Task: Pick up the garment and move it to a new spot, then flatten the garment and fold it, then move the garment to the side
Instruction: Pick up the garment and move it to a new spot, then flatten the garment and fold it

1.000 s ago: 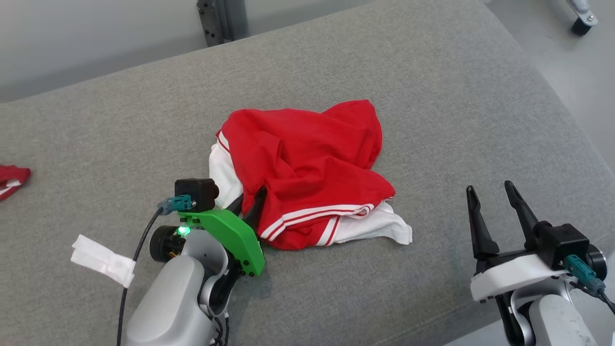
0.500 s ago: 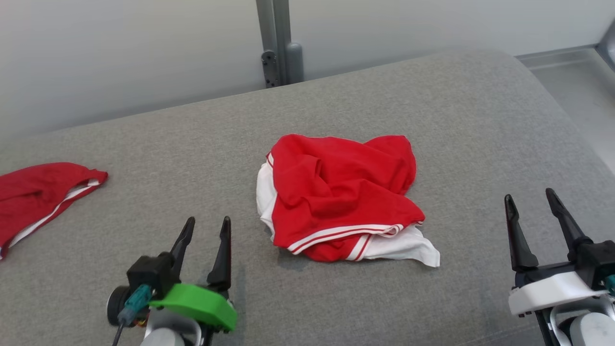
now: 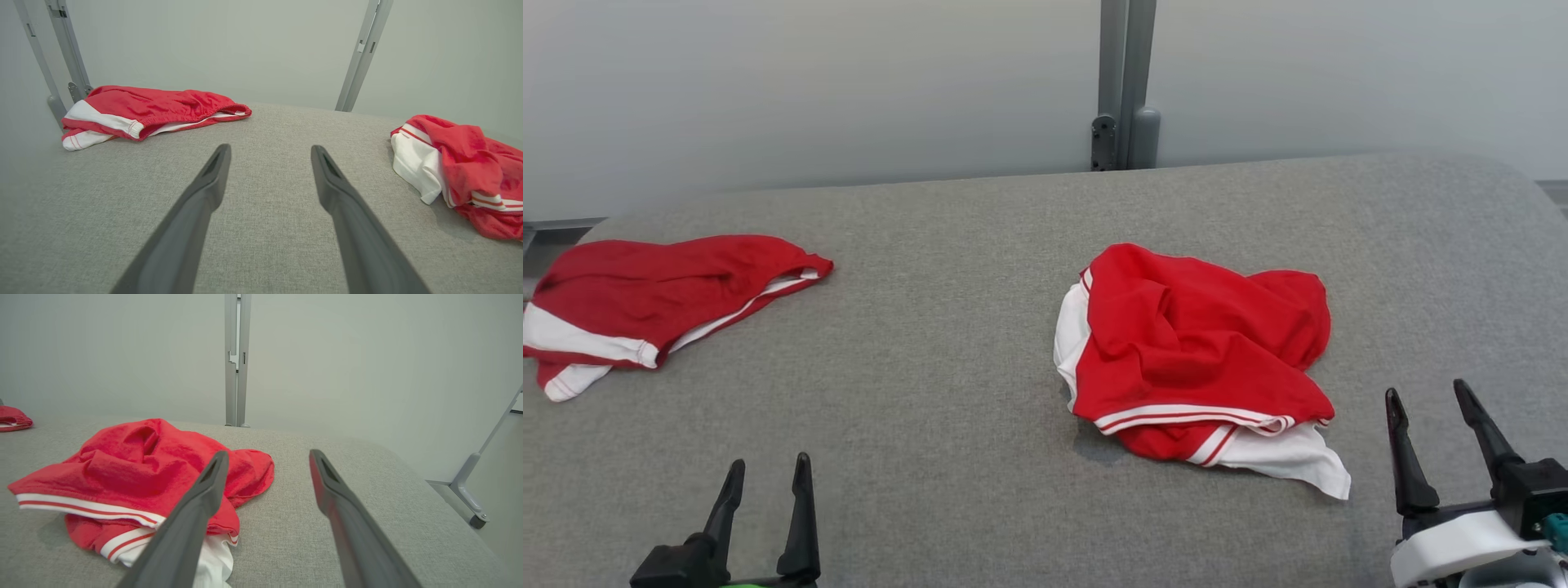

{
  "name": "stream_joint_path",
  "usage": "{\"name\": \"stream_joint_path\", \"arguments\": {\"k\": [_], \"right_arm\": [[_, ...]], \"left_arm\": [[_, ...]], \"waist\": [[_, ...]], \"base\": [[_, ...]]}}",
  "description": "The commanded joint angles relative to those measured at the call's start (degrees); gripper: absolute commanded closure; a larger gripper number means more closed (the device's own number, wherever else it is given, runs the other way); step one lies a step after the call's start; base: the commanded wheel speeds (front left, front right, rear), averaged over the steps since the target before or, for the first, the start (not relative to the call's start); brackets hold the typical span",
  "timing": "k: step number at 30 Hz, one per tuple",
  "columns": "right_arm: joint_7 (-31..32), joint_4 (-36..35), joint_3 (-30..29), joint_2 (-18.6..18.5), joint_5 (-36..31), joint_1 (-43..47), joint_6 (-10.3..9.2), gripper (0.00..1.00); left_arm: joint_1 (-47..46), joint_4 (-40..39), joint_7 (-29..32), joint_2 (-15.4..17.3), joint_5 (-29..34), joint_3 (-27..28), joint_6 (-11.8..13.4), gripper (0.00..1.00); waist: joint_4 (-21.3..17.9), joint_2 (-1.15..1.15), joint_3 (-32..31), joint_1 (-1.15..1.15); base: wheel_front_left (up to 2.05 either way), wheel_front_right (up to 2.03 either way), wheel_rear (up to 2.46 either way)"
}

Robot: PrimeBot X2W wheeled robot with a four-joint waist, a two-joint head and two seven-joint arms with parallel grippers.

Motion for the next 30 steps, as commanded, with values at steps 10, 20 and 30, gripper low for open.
{"name": "stream_joint_path", "arguments": {"k": [10, 20, 30], "right_arm": [[-0.17, 2.31, 0.33, 1.58, -0.65, 1.40, 0.00, 0.00], [-0.17, 2.55, 0.68, 1.39, -0.27, 0.62, 0.00, 0.00], [-0.17, 2.01, 1.88, 0.61, 0.28, -1.42, 0.00, 0.00]], "left_arm": [[0.55, 0.26, 0.00, -3.19, 4.76, 5.31, -3.16, 0.00], [0.01, 0.36, -0.01, -3.74, 5.93, 5.91, -3.41, 0.00], [-4.97, -3.31, 0.02, -1.23, 3.82, -5.33, -3.42, 0.00]], "waist": [[0.31, 0.00, -1.04, 0.00], [-0.73, 0.00, -1.11, 0.00], [-3.59, 0.00, 0.19, 0.00]], "base": [[0.00, 0.00, 0.00], [0.00, 0.00, 0.00], [0.00, 0.00, 0.00]]}}
